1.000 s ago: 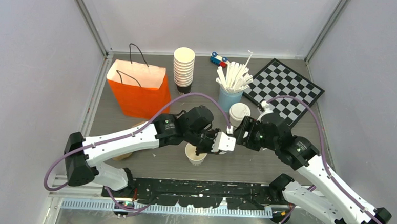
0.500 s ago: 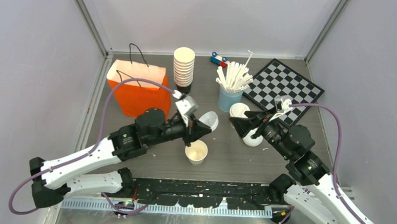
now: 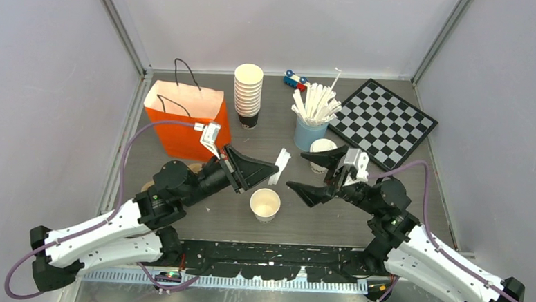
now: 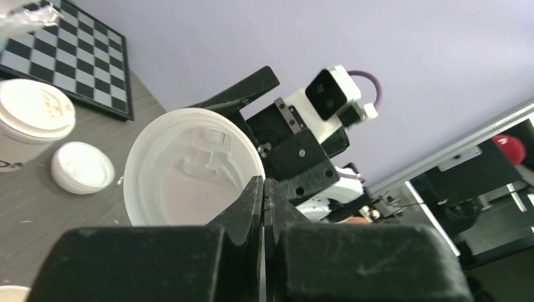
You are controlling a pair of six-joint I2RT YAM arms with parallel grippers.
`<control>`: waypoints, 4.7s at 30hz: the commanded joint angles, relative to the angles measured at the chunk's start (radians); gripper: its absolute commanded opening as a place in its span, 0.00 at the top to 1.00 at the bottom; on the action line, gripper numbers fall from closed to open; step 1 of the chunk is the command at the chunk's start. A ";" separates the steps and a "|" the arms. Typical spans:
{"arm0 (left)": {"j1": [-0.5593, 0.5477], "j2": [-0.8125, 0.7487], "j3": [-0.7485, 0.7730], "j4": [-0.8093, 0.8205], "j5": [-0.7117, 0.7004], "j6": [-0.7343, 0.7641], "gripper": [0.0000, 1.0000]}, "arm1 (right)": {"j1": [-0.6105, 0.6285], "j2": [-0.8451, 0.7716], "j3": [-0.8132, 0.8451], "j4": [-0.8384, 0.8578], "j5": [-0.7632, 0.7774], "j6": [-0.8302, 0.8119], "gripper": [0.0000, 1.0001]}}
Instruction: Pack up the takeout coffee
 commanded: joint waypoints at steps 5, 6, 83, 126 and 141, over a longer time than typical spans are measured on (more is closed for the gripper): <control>0.003 0.017 -0.021 0.120 0.013 -0.163 1.00 | 0.192 0.062 0.028 0.107 0.067 -0.338 0.10; 0.003 0.014 -0.022 0.110 0.011 -0.163 1.00 | 0.215 0.067 0.028 0.105 0.087 -0.368 0.10; 0.034 -0.120 0.186 -0.857 -0.391 0.337 0.00 | 0.304 0.346 0.607 -1.137 0.622 0.430 0.28; 0.052 -0.628 -0.013 -1.026 -0.396 0.360 0.08 | 0.392 1.300 1.359 -1.753 0.482 0.499 0.21; 0.052 -0.644 -0.018 -1.024 -0.402 0.358 0.08 | 0.391 1.332 1.428 -1.810 0.491 0.492 0.21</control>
